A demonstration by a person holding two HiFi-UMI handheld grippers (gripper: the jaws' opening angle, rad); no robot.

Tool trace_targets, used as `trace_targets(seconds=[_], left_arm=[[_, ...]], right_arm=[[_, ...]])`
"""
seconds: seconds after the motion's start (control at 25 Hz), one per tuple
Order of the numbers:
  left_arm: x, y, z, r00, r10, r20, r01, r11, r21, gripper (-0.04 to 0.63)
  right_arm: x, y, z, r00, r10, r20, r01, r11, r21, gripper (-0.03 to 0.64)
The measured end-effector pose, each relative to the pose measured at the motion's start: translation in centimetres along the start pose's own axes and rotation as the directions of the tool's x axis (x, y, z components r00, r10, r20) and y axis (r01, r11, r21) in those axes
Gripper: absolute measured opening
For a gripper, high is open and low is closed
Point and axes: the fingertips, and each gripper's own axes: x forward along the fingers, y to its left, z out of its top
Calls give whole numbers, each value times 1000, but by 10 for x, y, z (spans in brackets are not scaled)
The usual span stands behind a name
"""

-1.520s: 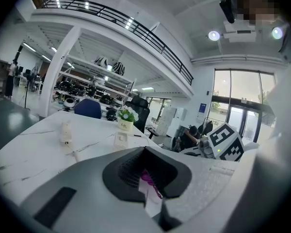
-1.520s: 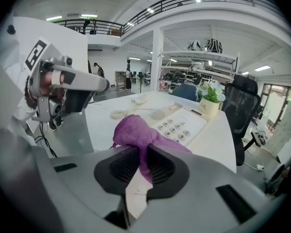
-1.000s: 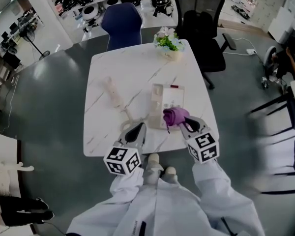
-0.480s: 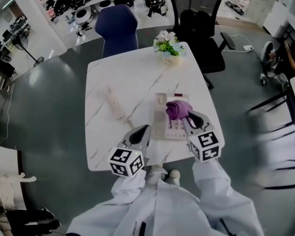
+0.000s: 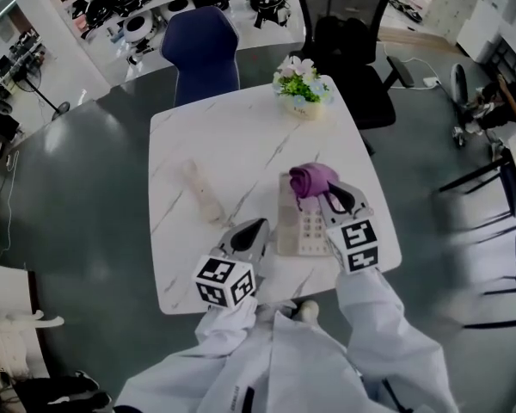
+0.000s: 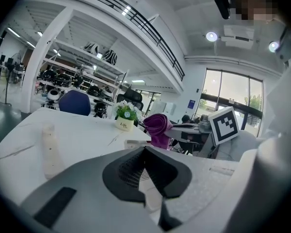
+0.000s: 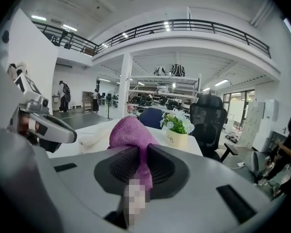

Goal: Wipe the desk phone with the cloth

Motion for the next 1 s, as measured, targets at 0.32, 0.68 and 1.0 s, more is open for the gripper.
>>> trace_targets(seconds=[0.32,0.68,1.0], left_arm=[[6,19,-3,1000,-7,-12,7,1000,-9,-2],[11,33,-5,1000,24,-19,-25,999,-36,-2],[16,36,-11,999,38,-31,-40,997,-65,-2]], right_arm=[[39,6,3,1000,-17,-27,15,997,-81,32],[74,17,-14,991,3,-131,-35,970,-239,32],[88,29,-33,976,54,-212,-105,966,-238,32]])
